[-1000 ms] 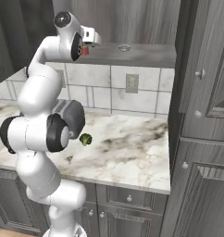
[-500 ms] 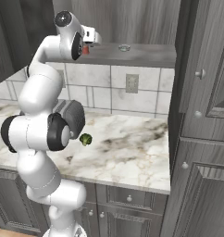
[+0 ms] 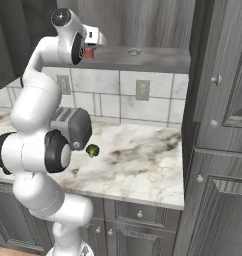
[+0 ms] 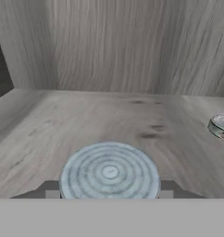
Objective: Restock the canned food cabinet by taking the new fresh canned food from the counter and placing it in the cabinet. Then, take the old canned food from the cabinet and place it on the counter.
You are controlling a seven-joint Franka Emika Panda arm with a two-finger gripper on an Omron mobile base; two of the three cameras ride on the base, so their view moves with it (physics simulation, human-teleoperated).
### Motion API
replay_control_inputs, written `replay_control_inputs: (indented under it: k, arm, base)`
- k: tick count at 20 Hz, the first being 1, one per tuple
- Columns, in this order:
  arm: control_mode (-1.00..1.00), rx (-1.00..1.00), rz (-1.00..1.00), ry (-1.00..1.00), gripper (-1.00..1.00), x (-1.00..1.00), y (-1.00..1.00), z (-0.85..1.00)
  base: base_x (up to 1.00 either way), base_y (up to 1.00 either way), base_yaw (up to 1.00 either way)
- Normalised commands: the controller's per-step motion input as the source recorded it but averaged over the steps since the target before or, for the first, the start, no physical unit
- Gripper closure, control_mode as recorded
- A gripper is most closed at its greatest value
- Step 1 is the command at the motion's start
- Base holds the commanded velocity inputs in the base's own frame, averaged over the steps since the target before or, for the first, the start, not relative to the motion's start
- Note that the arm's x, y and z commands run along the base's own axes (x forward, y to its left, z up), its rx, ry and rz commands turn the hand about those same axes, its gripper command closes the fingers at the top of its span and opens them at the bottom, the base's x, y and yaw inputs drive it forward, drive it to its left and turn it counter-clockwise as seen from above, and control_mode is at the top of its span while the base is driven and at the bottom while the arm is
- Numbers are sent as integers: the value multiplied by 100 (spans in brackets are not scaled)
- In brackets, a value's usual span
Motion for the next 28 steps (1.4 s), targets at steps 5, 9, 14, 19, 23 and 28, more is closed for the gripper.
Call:
replay_control_inputs:
  k: [5, 9, 14, 19, 23, 28]
  arm:
    - [-100, 0, 2, -22, 100, -100, 0, 29]
    - [-100, 0, 0, -8, 100, -100, 0, 0]
    - [-100, 0, 0, 6, 100, -100, 0, -3]
    - [-100, 0, 0, 42, 100, -100, -1, -36]
    - [-100, -2, -1, 73, 100, -96, -27, -90]
    - [-100, -5, -12, 48, 100, -9, -89, -100]
  base:
    - [0, 0, 0]
    - [0, 0, 0]
    - [0, 0, 0]
    - [0, 0, 0]
    - [0, 0, 0]
    - [0, 0, 0]
